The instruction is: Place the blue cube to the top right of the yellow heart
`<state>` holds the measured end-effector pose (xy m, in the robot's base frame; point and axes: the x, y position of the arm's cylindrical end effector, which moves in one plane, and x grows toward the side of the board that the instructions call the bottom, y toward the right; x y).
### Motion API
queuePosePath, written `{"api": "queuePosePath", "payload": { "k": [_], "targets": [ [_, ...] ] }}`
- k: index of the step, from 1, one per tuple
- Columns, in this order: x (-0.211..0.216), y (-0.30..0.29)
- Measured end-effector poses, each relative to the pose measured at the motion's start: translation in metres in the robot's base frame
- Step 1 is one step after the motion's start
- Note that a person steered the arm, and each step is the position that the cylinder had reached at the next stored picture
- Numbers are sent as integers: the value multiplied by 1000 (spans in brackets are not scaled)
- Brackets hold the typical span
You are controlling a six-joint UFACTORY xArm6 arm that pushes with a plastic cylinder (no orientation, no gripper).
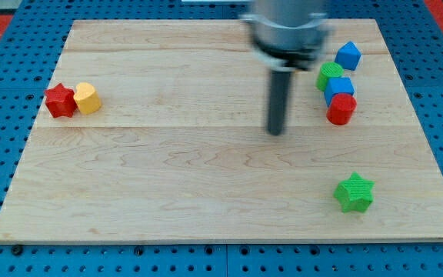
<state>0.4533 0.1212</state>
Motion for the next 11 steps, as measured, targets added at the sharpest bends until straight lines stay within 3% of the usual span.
{"api": "queuePosePath", "payload": {
  "k": [1, 2, 5, 7, 8, 9, 10, 11],
  "targets": [
    [-1, 120],
    [-30, 165],
    [-124, -123],
    [-183, -105],
    [-182, -196],
    [-153, -245],
    [-142, -176],
    [-116, -144]
  ]
}}
